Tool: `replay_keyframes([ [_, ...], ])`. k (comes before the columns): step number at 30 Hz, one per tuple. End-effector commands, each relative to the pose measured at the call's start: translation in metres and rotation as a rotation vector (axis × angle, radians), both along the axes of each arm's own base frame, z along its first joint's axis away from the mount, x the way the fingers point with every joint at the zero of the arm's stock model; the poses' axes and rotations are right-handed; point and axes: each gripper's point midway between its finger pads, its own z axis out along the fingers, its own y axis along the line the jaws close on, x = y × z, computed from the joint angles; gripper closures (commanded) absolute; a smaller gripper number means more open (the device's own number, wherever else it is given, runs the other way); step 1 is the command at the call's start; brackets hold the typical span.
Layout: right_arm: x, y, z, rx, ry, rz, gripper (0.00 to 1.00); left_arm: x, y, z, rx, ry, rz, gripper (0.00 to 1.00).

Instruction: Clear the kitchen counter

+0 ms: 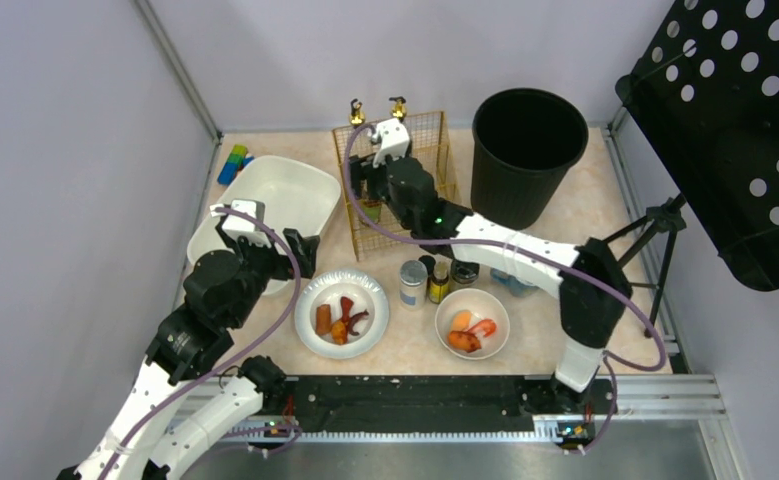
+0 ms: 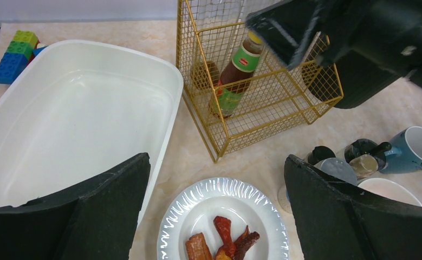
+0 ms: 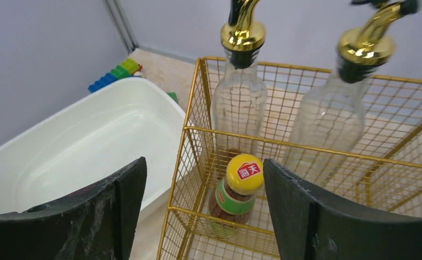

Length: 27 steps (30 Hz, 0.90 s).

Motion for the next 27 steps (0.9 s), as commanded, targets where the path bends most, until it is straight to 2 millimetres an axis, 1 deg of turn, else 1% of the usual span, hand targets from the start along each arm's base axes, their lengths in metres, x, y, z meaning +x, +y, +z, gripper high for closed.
replay_keyframes([
  [1,-0.026,-0.033,0.055,0.076,-0.044,-0.020,0.22,0.003,-0.001,0.006,-0.004,-0.018,0.002,0.02],
  [6,-0.047,-0.068,0.051,0.062,-0.042,-0.040,0.21,0.003,0.000,0.006,-0.004,-0.020,0.006,0.02],
  [11,-0.060,-0.083,0.044,0.011,0.005,-0.036,0.20,0.004,0.000,0.005,0.000,-0.015,0.011,0.02],
  [15,-0.079,-0.099,0.031,-0.032,0.055,-0.003,0.21,0.005,0.001,0.004,0.003,-0.012,0.014,0.02],
  [16,-0.086,-0.107,0.027,-0.055,0.070,0.000,0.21,0.005,0.000,0.004,0.003,-0.011,0.012,0.02],
  [19,-0.103,-0.121,0.010,-0.119,0.122,0.036,0.21,0.006,-0.001,0.002,0.005,-0.005,0.007,0.02],
  [22,-0.124,-0.122,-0.009,-0.163,0.196,0.127,0.21,0.007,-0.004,0.000,0.008,0.003,0.000,0.02],
  [25,-0.146,-0.118,-0.027,-0.190,0.277,0.228,0.21,0.007,-0.005,0.001,0.007,0.004,-0.005,0.02],
  [27,-0.155,-0.118,-0.038,-0.200,0.313,0.261,0.21,0.006,-0.004,0.000,0.007,0.004,-0.006,0.02],
])
